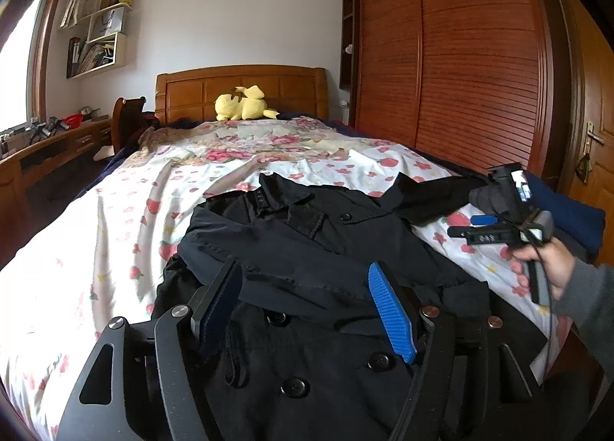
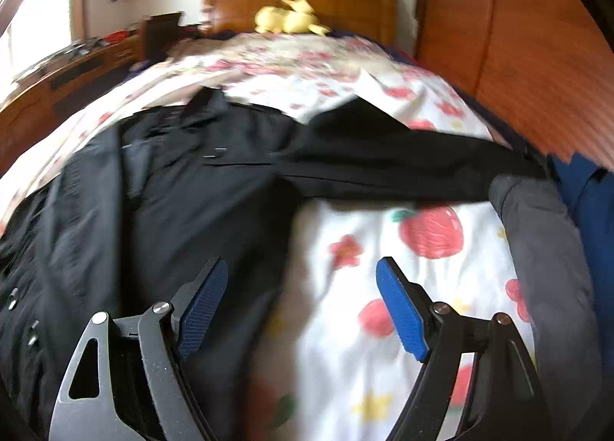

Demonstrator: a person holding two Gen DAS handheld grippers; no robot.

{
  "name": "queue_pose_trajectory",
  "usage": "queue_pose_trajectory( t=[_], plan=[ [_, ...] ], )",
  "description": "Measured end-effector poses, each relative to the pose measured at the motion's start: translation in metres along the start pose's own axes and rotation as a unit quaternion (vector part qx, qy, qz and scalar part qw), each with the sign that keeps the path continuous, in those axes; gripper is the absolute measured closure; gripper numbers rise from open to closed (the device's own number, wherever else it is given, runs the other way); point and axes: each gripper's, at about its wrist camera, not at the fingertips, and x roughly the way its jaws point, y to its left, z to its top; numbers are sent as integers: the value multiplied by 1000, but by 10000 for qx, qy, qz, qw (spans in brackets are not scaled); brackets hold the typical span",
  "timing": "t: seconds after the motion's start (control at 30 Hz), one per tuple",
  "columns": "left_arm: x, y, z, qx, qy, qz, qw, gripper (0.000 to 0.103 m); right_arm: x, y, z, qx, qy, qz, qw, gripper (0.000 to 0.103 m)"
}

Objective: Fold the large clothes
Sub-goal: 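Move the right gripper to the other sleeve cuff and close on it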

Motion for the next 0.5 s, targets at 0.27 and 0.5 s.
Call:
queue_pose_trajectory(
  t=[0.27, 0.5],
  plan=[
    [6, 6, 1, -142, 54, 60, 9999, 31, 52, -59, 33, 787, 214, -146, 9966, 23],
    [10, 8, 3, -199, 138, 68, 9997, 30, 89, -90, 47, 1471, 447, -88, 9881, 23]
  ],
)
